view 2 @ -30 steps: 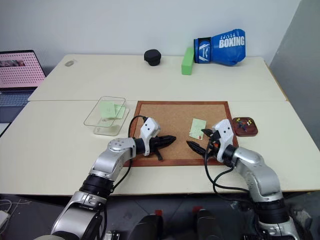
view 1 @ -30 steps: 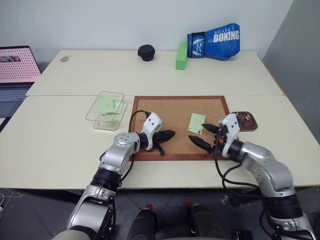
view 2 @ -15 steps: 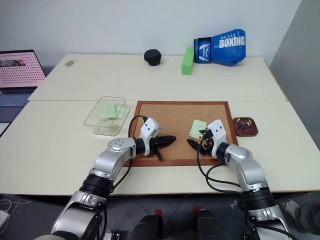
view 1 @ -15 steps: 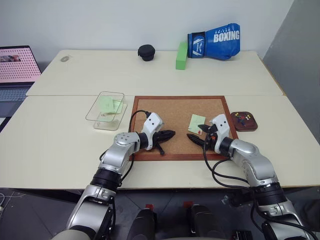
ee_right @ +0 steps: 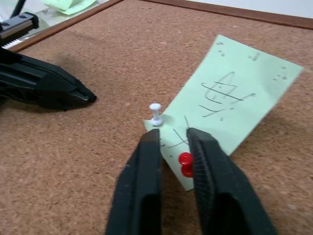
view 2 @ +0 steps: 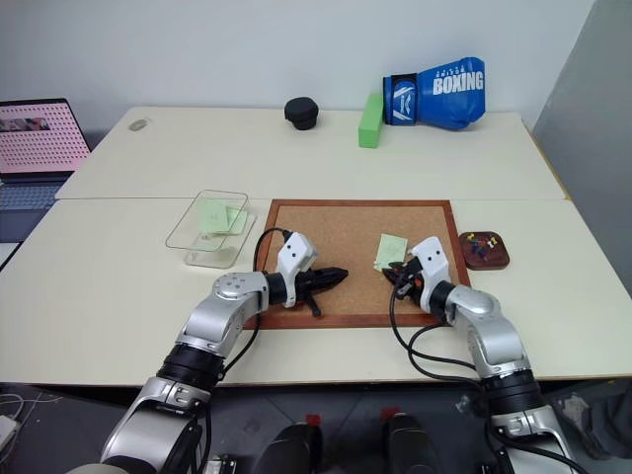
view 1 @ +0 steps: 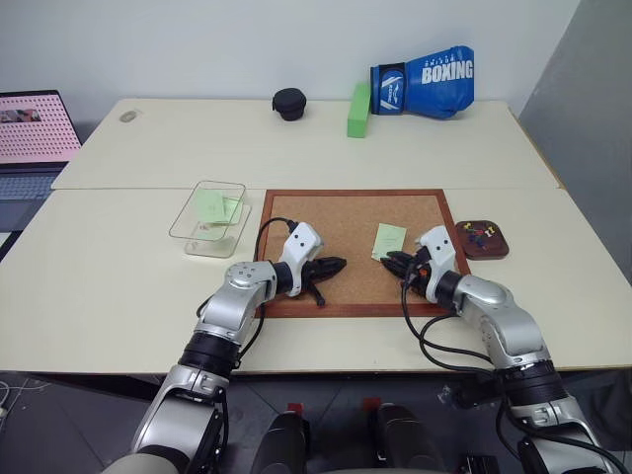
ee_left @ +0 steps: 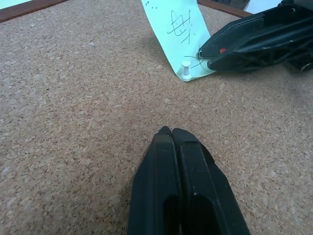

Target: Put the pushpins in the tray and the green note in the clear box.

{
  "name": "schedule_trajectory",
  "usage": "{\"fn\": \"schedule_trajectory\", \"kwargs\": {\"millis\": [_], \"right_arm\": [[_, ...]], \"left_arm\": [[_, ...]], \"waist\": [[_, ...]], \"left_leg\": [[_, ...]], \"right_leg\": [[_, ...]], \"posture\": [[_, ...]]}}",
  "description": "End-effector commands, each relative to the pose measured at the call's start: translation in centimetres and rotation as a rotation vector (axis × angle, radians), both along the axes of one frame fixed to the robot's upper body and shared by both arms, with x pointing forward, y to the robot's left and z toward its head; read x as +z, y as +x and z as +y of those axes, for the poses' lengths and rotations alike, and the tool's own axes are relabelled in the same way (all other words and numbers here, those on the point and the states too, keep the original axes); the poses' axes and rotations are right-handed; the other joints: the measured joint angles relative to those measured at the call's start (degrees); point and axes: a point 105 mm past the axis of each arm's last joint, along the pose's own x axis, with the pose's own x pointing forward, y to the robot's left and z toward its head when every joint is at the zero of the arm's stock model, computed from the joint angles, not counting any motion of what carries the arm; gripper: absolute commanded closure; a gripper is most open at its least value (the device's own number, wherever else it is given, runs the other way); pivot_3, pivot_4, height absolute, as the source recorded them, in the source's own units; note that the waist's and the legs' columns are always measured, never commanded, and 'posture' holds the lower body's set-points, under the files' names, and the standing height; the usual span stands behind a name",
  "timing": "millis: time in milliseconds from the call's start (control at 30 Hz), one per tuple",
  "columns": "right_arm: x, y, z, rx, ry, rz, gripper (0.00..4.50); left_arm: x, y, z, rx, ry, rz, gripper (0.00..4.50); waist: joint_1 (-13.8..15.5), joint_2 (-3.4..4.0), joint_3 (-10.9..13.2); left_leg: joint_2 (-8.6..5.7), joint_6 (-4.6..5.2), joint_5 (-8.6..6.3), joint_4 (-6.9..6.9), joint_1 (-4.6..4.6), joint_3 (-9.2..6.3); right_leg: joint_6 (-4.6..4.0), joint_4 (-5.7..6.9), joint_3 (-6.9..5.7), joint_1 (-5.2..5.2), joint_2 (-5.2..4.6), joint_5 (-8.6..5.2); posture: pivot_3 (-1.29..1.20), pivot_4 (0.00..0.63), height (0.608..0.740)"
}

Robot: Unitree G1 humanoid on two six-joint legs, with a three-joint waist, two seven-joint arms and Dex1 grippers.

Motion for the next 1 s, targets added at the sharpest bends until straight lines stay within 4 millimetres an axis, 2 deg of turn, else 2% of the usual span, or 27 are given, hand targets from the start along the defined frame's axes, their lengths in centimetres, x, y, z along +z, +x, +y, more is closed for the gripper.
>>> {"fn": "schedule_trajectory", "kwargs": {"millis": [33, 200, 367, 500, 767, 833, 1000], "right_arm": [[0.7, 0.2, -0.4, -0.012, -0.019, -0.054, 4.49], [1.1, 0.2, -0.5, -0.014, -0.023, -0.069, 4.49], [3.5, -0.2, -0.3, -0.011, 0.036, -0.129, 4.49], [4.5, -0.6, -0.3, -0.012, 0.079, -0.141, 4.49], [4.8, -1.0, -0.3, -0.031, 0.085, -0.141, 4.49], [5.2, -0.4, -1.3, -0.100, 0.096, -0.163, 4.49], [5.6, 2.2, -7.7, -0.491, 0.081, -0.207, 4.49]], "left_arm": [[-1.0, -0.4, -0.3, -0.007, 0.015, 0.032, 4.50], [-1.0, -0.3, -0.3, -0.001, 0.013, 0.031, 4.50], [-1.1, -0.4, -0.3, -0.002, 0.012, 0.036, 4.50], [-1.2, -0.3, -0.1, 0.012, 0.012, 0.038, 4.50], [-1.2, -0.4, -0.2, 0.002, 0.012, 0.039, 4.50], [-1.2, -0.5, -0.2, -0.001, 0.011, 0.040, 4.50], [-1.2, -0.5, -0.3, -0.003, 0.012, 0.044, 4.50]], "waist": [[0.00, 0.00, 0.00], [0.00, 0.00, 0.00], [0.08, 0.00, 0.00], [0.07, 0.00, 0.00], [0.05, 0.00, 0.00], [0.05, 0.00, 0.00], [0.07, 0.00, 0.00]], "left_leg": [[0.00, 0.00, 0.00, 0.00, 0.00, 0.00], [0.00, 0.00, 0.00, 0.00, 0.00, 0.00], [-0.01, 0.00, 0.00, 0.00, -0.01, 0.00], [-0.01, 0.00, 0.00, 0.00, -0.02, -0.01], [0.00, 0.00, 0.00, 0.00, 0.00, -0.01], [0.00, 0.00, 0.00, 0.00, 0.00, -0.01], [-0.02, 0.00, 0.00, 0.01, 0.00, 0.00]], "right_leg": [[0.00, 0.00, 0.00, 0.00, 0.00, 0.00], [0.00, 0.00, 0.00, 0.00, 0.00, 0.00], [0.00, 0.00, 0.00, 0.00, 0.00, 0.00], [0.00, -0.01, 0.00, 0.00, -0.01, 0.00], [0.00, 0.00, 0.00, 0.00, -0.01, 0.00], [0.00, 0.00, 0.00, 0.00, -0.01, 0.00], [0.00, 0.00, 0.01, 0.00, -0.02, 0.00]], "posture": [[0.00, 0.150, 0.740], [0.00, 0.150, 0.740], [0.00, 0.150, 0.740], [0.00, 0.150, 0.740], [0.00, 0.150, 0.740], [0.00, 0.150, 0.740], [0.00, 0.150, 0.740]]}}
